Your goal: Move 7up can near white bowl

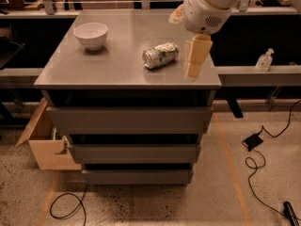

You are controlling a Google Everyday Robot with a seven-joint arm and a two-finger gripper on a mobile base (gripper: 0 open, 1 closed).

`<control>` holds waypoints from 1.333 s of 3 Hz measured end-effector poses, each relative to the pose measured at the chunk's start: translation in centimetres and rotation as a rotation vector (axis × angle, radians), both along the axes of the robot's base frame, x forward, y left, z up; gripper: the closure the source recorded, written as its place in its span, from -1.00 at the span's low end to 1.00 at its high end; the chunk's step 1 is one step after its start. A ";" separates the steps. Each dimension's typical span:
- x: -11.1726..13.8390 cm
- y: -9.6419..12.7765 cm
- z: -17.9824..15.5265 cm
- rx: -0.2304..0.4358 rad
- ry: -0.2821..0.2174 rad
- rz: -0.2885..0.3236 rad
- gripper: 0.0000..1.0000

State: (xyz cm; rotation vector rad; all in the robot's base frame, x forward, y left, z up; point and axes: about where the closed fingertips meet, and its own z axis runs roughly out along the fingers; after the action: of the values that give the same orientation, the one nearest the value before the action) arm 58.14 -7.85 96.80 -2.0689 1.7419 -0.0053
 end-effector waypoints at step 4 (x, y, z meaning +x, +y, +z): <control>13.4 3.4 -4.2 -0.173 -0.159 0.077 -1.00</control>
Offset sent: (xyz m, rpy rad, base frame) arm 0.0919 0.0315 -0.0325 -0.0601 -0.1082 0.1154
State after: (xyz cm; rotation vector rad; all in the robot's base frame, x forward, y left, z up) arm 71.53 -4.50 92.57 -2.1897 1.6147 -0.2994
